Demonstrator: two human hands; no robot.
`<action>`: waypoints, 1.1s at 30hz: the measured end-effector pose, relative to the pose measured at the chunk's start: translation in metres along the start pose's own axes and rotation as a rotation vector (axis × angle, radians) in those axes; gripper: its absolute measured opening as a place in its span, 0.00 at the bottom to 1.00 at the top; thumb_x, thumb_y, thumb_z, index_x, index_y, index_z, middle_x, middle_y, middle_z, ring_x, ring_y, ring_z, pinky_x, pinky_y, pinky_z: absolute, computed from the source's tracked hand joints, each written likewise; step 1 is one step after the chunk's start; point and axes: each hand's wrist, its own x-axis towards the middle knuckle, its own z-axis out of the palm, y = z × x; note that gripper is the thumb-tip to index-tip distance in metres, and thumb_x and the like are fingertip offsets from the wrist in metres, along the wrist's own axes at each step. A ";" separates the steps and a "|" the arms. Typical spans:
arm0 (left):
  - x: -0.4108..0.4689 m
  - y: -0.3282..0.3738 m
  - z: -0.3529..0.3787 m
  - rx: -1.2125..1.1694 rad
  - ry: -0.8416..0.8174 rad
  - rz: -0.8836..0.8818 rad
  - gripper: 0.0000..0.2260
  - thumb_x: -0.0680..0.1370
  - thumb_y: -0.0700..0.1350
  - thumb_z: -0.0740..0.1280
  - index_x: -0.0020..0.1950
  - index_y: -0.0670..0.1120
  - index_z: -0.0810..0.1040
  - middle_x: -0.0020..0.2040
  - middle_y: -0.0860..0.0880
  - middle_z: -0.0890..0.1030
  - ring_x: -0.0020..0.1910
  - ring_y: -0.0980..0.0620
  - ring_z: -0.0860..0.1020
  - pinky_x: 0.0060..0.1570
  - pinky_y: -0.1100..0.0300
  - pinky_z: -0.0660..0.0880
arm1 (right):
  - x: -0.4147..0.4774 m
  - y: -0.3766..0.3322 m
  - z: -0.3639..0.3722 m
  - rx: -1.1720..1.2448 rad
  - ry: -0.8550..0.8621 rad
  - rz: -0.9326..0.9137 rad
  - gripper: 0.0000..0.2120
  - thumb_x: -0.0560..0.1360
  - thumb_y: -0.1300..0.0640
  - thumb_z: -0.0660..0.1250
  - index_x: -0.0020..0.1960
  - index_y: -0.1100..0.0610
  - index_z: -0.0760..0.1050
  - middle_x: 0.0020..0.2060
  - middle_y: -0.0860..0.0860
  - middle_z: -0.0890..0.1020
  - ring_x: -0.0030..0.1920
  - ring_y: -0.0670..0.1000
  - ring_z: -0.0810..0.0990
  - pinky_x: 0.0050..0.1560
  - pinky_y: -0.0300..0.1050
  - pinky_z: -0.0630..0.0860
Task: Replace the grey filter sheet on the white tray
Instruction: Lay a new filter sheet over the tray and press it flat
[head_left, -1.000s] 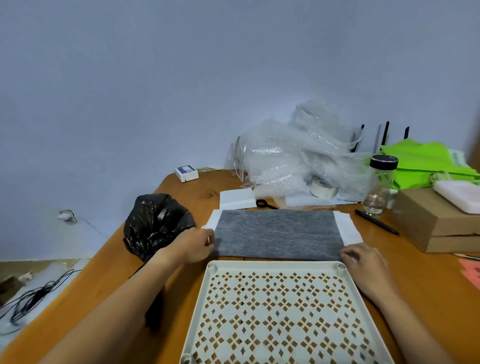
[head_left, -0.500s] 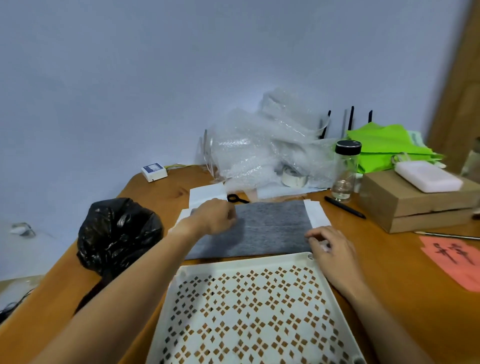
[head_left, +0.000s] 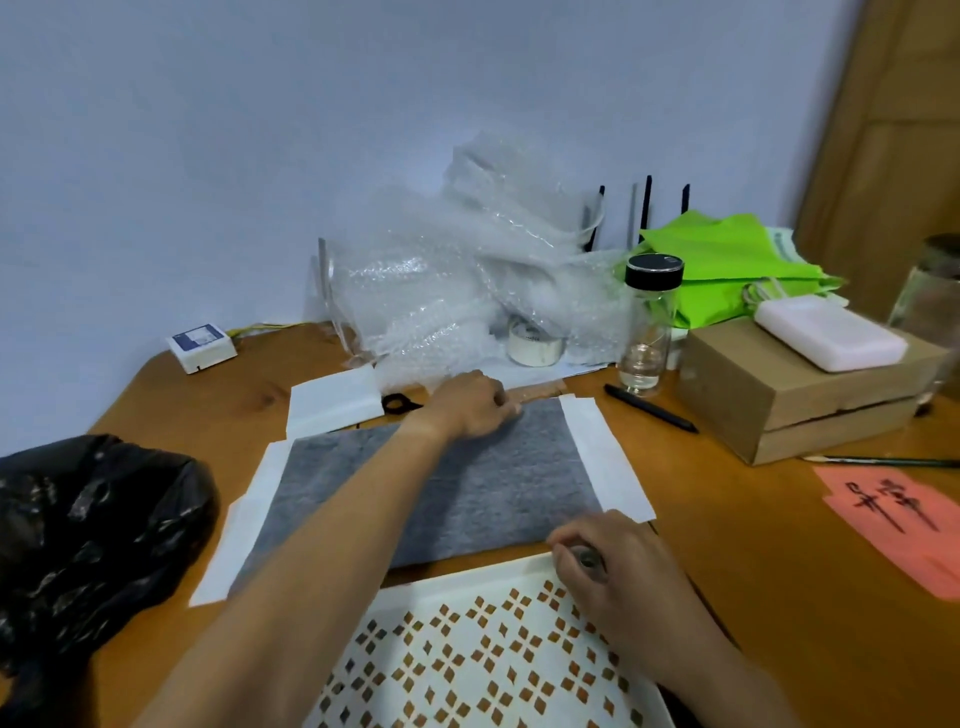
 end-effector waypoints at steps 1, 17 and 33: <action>0.004 0.003 -0.001 0.005 -0.006 -0.001 0.22 0.80 0.64 0.63 0.58 0.48 0.83 0.57 0.45 0.83 0.55 0.43 0.80 0.53 0.52 0.76 | 0.000 0.001 0.000 -0.001 0.013 -0.011 0.05 0.80 0.48 0.65 0.51 0.44 0.80 0.45 0.38 0.80 0.47 0.40 0.77 0.47 0.30 0.74; 0.020 -0.001 -0.023 -0.159 -0.223 -0.119 0.24 0.77 0.65 0.66 0.56 0.44 0.80 0.54 0.47 0.76 0.52 0.47 0.75 0.50 0.54 0.69 | -0.001 0.007 0.006 0.039 -0.065 -0.001 0.17 0.79 0.42 0.62 0.67 0.41 0.77 0.56 0.36 0.80 0.56 0.36 0.76 0.60 0.36 0.75; -0.010 -0.012 -0.055 -0.774 -0.093 -0.107 0.11 0.70 0.40 0.59 0.31 0.51 0.61 0.34 0.50 0.63 0.33 0.51 0.58 0.36 0.54 0.56 | 0.003 0.008 0.004 0.182 -0.123 0.055 0.23 0.79 0.33 0.57 0.73 0.31 0.65 0.57 0.31 0.75 0.62 0.35 0.71 0.67 0.44 0.73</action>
